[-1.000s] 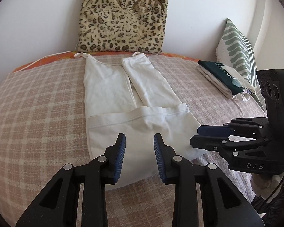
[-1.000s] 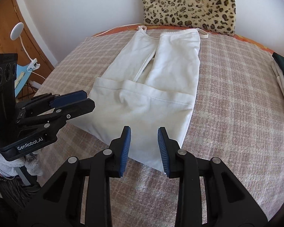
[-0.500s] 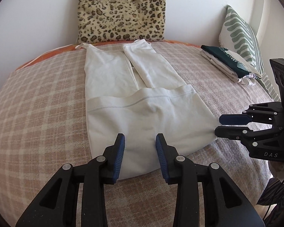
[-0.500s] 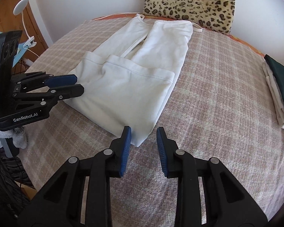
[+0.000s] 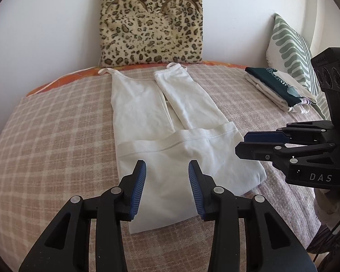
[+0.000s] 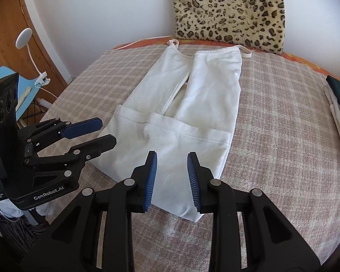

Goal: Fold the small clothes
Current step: 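Open both grippers and release the folded hem on the strip, then move both grippers to the strap end and close on the straps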

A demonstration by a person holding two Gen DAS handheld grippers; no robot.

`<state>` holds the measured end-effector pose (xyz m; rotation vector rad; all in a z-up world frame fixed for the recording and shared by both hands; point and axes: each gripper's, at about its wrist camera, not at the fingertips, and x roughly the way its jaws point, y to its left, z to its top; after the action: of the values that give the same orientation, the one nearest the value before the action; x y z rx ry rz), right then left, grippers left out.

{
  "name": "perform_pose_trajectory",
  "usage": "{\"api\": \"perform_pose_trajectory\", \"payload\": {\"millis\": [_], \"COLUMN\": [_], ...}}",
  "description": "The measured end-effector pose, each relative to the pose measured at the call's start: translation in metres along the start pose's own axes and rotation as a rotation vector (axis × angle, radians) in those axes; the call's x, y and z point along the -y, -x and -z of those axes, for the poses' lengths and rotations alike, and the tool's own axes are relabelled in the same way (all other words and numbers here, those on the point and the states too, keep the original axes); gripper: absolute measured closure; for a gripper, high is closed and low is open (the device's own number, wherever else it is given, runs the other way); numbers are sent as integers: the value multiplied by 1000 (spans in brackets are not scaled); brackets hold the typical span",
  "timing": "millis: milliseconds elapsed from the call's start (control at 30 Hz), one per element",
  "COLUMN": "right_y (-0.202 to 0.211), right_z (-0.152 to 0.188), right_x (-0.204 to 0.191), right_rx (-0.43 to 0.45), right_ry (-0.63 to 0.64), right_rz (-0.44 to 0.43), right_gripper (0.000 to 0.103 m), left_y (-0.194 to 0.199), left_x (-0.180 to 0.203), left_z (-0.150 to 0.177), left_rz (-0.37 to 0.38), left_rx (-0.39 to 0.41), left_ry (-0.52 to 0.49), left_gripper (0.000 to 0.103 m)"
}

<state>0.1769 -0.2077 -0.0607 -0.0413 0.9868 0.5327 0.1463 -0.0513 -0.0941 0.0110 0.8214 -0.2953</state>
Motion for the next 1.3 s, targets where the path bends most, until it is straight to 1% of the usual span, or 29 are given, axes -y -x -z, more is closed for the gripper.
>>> {"api": "perform_pose_trajectory", "payload": {"millis": [100,167,233,300,400,500,600,667,800,833,933,967,1133,1200,1300], "right_y": [-13,-22,-29,-37,-49,-48,-39,-30,-17,-15,-11,-11,-18,-26,-45], "right_z": [-8,-12,-13,-14,-12,-14,-19,-25,-37,-38,-43,-44,-54,-57,-66], "right_x": [2,3,3,4,5,8,17,25,44,48,62,66,86,91,99], "right_rx": [-12,-25,-39,-58,-95,-102,-83,-55,-10,1,39,51,72,52,15], "right_ry": [-38,-46,-40,-39,-17,-17,-65,-101,-166,-182,-227,-240,-265,-254,-239], "right_rz": [-20,-20,-19,-8,52,44,6,-19,-23,-17,18,24,2,-5,-37], "right_gripper": [74,74,74,74,74,74,74,73,72,69,57,55,53,53,53], "left_y": [-19,-25,-28,-30,-28,-23,-18,-15,-8,-6,-7,-8,-22,-31,-48], "left_x": [-26,-39,-46,-49,-55,-62,-73,-78,-86,-88,-94,-96,-112,-122,-131], "left_z": [1,3,3,4,4,1,-4,-7,-21,-25,-39,-44,-64,-72,-85], "left_rz": [15,0,-6,-27,-36,-46,-43,-32,-38,-33,-4,9,73,113,145], "left_rx": [-76,-93,-98,-99,-96,-77,-60,-51,-19,-8,11,12,1,-13,-31], "left_ry": [90,140,161,159,174,174,193,205,195,198,219,224,237,258,260], "left_gripper": [66,66,66,66,66,66,66,66,66,66,66,65,65,66,66]}}
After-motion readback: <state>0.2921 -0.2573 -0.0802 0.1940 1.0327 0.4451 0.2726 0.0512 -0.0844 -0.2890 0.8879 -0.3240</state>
